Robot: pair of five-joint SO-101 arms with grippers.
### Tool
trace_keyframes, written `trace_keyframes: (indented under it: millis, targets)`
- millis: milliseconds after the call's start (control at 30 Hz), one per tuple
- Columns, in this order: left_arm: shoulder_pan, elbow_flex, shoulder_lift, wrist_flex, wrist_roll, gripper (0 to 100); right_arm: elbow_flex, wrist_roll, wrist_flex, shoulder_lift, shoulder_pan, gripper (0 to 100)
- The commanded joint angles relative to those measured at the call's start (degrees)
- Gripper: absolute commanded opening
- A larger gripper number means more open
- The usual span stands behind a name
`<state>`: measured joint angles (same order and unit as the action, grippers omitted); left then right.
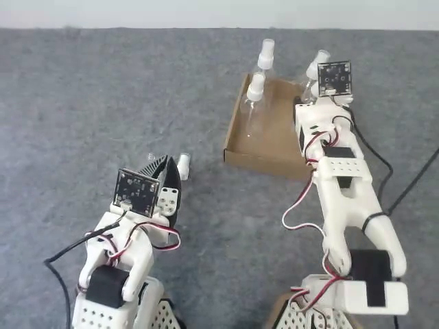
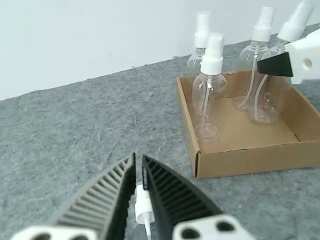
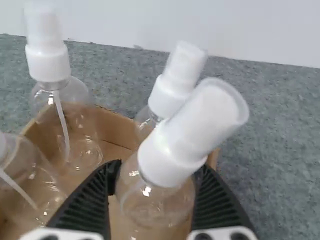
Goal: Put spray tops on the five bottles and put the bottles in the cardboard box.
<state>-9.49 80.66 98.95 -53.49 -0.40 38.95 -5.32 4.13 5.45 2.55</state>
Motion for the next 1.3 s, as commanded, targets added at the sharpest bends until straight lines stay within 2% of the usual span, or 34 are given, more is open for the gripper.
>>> trace_keyframes:
  millis: [0, 400, 700, 1133, 1267]
  targets:
    - [0.3, -0.2, 0.9, 1.5, -0.1, 1, -0.5, 0.7, -3.1, -0.8, -0.5, 0.6]
    - [0.3, -0.2, 0.9, 1.5, -0.1, 1, -0.5, 0.4, -3.2, -4.4, 0.6, 1.3]
    - [0.4, -0.2, 0.9, 1.5, -0.1, 1, -0.4, 0.4, -0.3, -4.1, 2.7, 19.6]
    - [0.4, -0.2, 0.9, 1.5, -0.2, 1, -1.8, 0.4, -0.3, -3.8, 2.7, 20.9]
    - [0.4, -0.2, 0.9, 1.5, -0.3, 1, -1.8, 0.4, -0.3, -3.8, 3.0, 27.5]
